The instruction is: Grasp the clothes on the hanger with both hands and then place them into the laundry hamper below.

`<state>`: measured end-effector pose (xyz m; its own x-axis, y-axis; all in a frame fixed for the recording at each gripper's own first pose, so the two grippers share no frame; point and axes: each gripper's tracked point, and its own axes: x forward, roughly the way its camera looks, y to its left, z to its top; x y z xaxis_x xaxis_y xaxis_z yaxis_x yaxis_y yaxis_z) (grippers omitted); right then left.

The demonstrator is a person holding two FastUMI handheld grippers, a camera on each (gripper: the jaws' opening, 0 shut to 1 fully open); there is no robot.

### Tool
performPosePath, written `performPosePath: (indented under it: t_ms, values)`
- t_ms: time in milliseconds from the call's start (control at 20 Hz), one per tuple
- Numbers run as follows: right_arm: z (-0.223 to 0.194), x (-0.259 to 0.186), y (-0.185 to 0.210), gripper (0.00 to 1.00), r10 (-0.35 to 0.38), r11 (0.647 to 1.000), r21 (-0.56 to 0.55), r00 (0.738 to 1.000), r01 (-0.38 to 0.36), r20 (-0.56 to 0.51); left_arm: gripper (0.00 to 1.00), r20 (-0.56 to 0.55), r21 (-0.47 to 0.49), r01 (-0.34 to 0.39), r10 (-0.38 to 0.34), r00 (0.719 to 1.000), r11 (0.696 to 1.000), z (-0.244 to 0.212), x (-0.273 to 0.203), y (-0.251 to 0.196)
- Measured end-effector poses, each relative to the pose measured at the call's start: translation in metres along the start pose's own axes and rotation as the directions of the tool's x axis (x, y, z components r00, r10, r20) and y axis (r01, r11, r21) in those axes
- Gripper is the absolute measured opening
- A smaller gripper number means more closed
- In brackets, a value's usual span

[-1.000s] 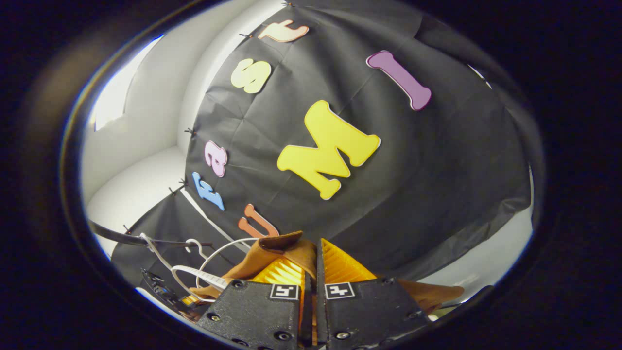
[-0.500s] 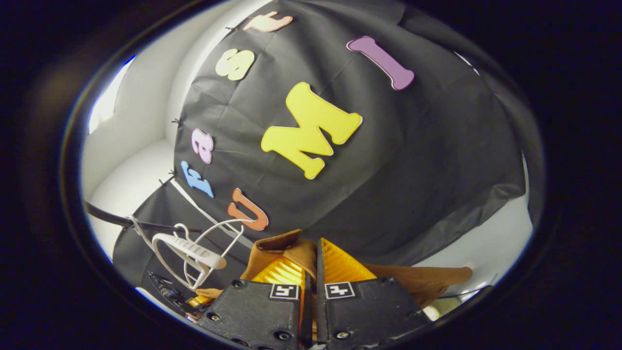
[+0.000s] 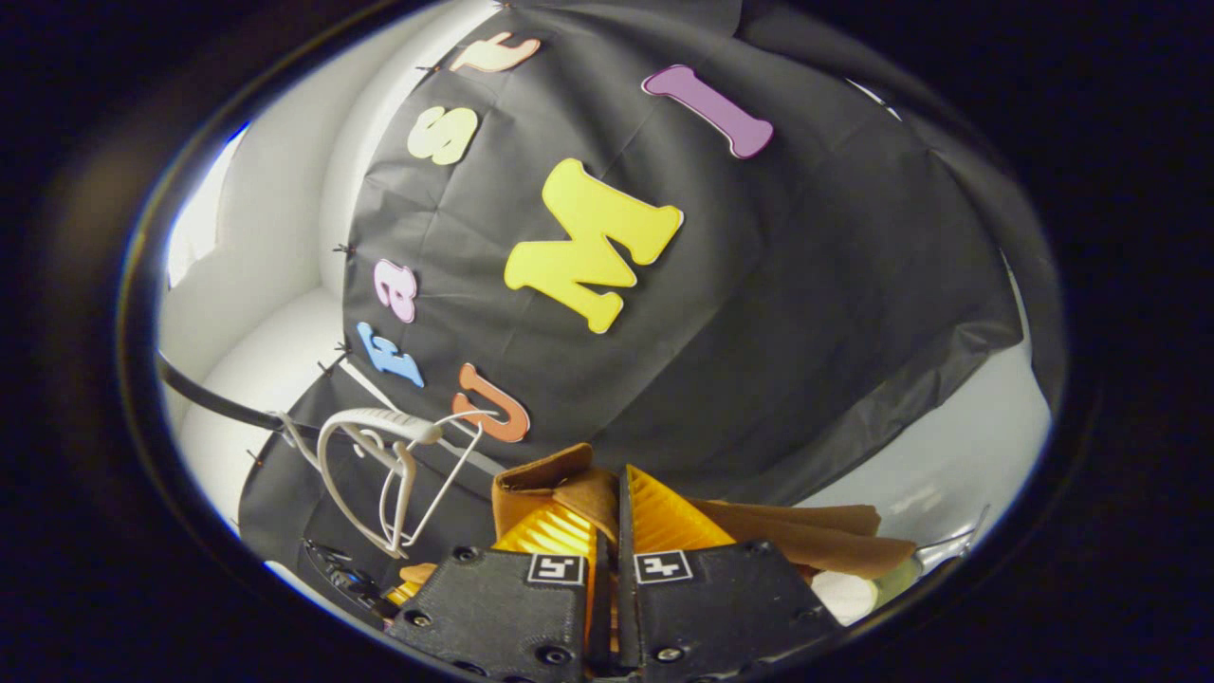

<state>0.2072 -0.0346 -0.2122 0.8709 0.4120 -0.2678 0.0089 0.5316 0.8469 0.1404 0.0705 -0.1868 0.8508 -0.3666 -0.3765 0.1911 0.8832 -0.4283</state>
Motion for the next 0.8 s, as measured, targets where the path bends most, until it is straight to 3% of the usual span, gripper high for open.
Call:
performPosePath:
  t_ms: [50,150,200,250,350,400,600,650,700,800]
  values:
    - [-0.007,-0.006,0.002,0.06,0.005,1.0,-0.001,1.0,-0.005,-0.008,0.05,0.001,0.007,0.01,-0.01,1.0,1.0,-0.002,-0.003,-0.007]
    - [-0.022,-0.016,0.014,0.06,0.027,1.0,-0.004,0.999,-0.027,-0.029,0.01,0.009,0.024,0.03,-0.03,1.0,0.999,-0.003,-0.008,-0.022]
    - [-0.03,-0.019,0.021,0.06,0.043,0.999,-0.008,0.998,-0.043,-0.041,0.05,0.013,0.029,0.043,-0.043,0.999,0.999,-0.005,-0.01,-0.029]
    - [-0.038,-0.022,0.029,0.06,0.058,0.998,-0.015,0.997,-0.059,-0.05,0.01,0.022,0.031,0.057,-0.058,0.998,0.998,-0.006,-0.013,-0.037]
    - [-0.053,-0.028,0.049,0.06,0.095,0.995,-0.032,0.993,-0.098,-0.071,0.05,0.038,0.038,0.082,-0.084,0.996,0.996,-0.003,-0.02,-0.054]
    - [-0.061,-0.033,0.06,0.06,0.121,0.992,-0.034,0.989,-0.124,-0.085,0.01,0.044,0.043,0.101,-0.103,0.994,0.994,-0.004,-0.024,-0.063]
    - [-0.088,-0.05,0.114,0.06,0.227,0.972,-0.035,0.965,-0.233,-0.132,0.05,0.069,0.055,0.162,-0.165,0.984,0.985,-0.001,-0.035,-0.099]
    - [-0.095,-0.054,0.126,0.06,0.244,0.967,-0.04,0.959,-0.252,-0.142,0.01,0.074,0.061,0.175,-0.179,0.981,0.983,0.001,-0.037,-0.107]
    - [-0.099,-0.054,0.136,0.06,0.259,0.962,-0.052,0.954,-0.269,-0.152,0.05,0.077,0.068,0.187,-0.192,0.978,0.98,0.001,-0.038,-0.116]
    - [-0.111,-0.055,0.146,0.06,0.268,0.957,-0.07,0.949,-0.282,-0.169,0.05,0.081,0.075,0.201,-0.207,0.975,0.977,0.002,-0.039,-0.126]
